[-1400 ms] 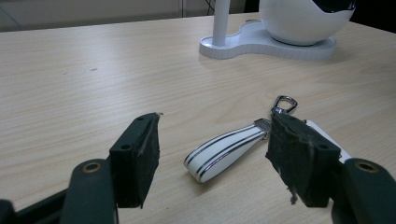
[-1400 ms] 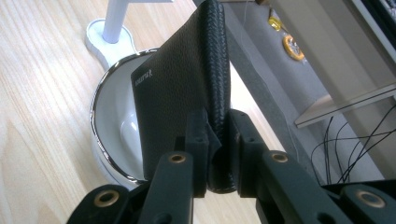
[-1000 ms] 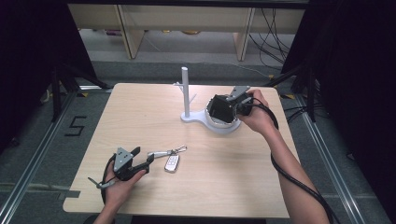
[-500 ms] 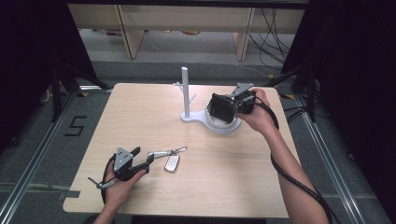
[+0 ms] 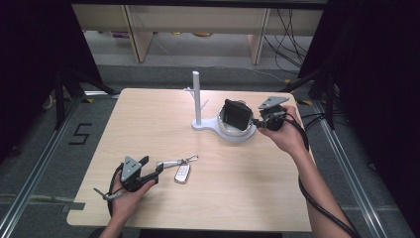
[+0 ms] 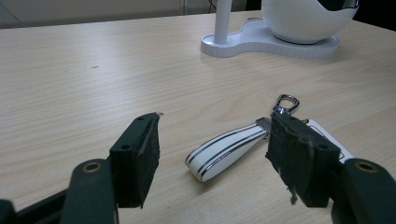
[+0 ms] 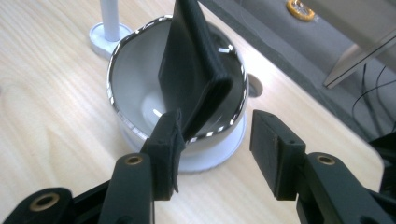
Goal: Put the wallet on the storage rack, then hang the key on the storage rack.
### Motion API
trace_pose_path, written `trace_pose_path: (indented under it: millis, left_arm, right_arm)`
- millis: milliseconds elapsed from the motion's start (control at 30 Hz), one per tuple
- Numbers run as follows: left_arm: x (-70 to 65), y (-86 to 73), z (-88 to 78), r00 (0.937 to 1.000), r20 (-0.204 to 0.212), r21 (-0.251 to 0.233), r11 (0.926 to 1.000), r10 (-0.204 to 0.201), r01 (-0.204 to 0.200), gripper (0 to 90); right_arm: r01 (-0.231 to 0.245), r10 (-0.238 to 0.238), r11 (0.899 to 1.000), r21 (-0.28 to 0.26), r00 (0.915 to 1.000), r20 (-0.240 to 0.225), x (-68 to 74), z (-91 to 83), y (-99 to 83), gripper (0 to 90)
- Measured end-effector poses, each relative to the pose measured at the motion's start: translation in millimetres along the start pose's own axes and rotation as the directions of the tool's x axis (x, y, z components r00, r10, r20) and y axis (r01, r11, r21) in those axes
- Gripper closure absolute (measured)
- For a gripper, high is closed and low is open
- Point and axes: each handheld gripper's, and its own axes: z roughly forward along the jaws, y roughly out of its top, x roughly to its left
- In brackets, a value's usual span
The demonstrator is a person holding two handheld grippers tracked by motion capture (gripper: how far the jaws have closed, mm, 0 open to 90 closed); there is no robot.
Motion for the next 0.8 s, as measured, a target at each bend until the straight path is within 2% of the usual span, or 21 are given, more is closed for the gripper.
trace_pose_path:
  millis: [67, 100, 200, 233, 300, 367, 467, 500, 567, 733, 767, 800]
  left_arm:
    - [0.5, -0.1, 0.5, 1.0000, 0.004, -0.003, 1.0000, -0.003, 0.003, 33.6]
    - [0.5, -0.2, 0.5, 1.0000, 0.003, -0.005, 1.0000, -0.006, 0.006, 33.6]
    - [0.7, -0.3, 0.3, 0.9999, 0.002, -0.008, 0.9999, -0.011, 0.011, 33.5]
    - [0.8, -0.3, 0.2, 0.9999, 0.003, -0.008, 0.9999, -0.012, 0.012, 33.6]
    - [0.7, -0.3, 0.2, 0.9999, 0.004, -0.007, 0.9999, -0.012, 0.012, 33.6]
    - [0.8, -0.3, 0.2, 0.9999, 0.005, -0.007, 0.9999, -0.012, 0.012, 33.6]
    - [1.2, -0.2, 0.0, 0.9999, 0.004, -0.007, 0.9999, -0.015, 0.015, 33.6]
    - [1.3, -0.3, 0.4, 0.9998, 0.008, -0.010, 0.9998, -0.018, 0.018, 33.6]
    - [1.2, -0.1, 0.0, 0.9999, 0.002, -0.003, 0.9999, -0.015, 0.015, 33.6]
    - [1.0, -0.2, 0.3, 0.9999, -0.002, -0.007, 0.9999, -0.015, 0.015, 33.6]
    - [0.9, 0.0, -0.1, 0.9999, -0.005, -0.002, 0.9999, -0.016, 0.016, 33.6]
    - [1.1, 0.0, -0.1, 0.9999, -0.005, 0.000, 0.9999, -0.014, 0.014, 33.6]
  right_arm:
    - [-0.027, 0.027, 1.000, -0.008, 0.9996, -0.007, 0.7, -3.4, -7.9, 56.0]
    - [-0.055, 0.055, 0.998, -0.014, 0.9984, -0.008, 2.2, -5.1, -13.1, 57.8]
    - [-0.100, 0.099, 0.995, -0.005, 0.9949, -0.015, 5.8, -9.4, -23.4, 59.5]
    - [-0.104, 0.105, 0.994, 0.011, 0.9942, -0.023, 6.5, -11.3, -25.3, 59.7]
    - [-0.109, 0.109, 0.994, -0.005, 0.9939, -0.017, 8.9, -12.2, -30.9, 60.2]
    - [-0.125, 0.125, 0.992, 0.014, 0.9918, -0.024, 12.2, -14.9, -34.2, 60.0]
    - [-0.144, 0.144, 0.990, 0.010, 0.9891, -0.029, 15.7, -15.9, -39.0, 59.8]
    - [-0.167, 0.168, 0.986, 0.020, 0.9853, -0.032, 17.3, -16.8, -40.0, 59.2]
    - [-0.179, 0.179, 0.984, 0.019, 0.9831, -0.036, 19.6, -15.8, -44.5, 56.3]
    - [-0.250, 0.251, 0.968, 0.025, 0.9665, -0.054, 27.3, -15.1, -57.1, 52.9]
    - [-0.235, 0.235, 0.972, 0.003, 0.9707, -0.051, 27.1, -13.8, -61.0, 52.9]
    - [-0.250, 0.250, 0.968, 0.002, 0.9667, -0.056, 29.0, -14.4, -64.9, 52.9]
